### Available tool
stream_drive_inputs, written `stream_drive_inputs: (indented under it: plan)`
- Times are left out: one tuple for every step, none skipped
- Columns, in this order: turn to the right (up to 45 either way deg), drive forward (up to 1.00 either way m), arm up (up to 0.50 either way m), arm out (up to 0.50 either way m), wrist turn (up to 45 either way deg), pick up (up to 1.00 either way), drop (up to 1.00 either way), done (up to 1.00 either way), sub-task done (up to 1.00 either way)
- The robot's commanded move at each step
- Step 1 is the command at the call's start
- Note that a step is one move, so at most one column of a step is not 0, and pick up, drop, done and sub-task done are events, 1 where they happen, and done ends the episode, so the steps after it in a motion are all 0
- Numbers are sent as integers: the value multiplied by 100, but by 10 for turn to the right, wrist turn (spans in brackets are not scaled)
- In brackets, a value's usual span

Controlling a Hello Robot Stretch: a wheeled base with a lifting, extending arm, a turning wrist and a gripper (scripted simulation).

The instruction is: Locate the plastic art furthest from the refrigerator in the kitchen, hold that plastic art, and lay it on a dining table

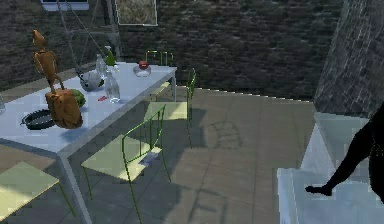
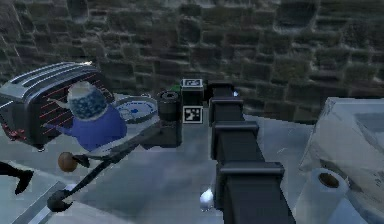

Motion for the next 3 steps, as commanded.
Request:
stream_drive_inputs:
  plan:
    - [0,0,0,0,-330,0,0,0,0]
    - [0,0,0,-18,0,0,0,0,0]
    - [-450,0,0,0,0,0,0,0,0]
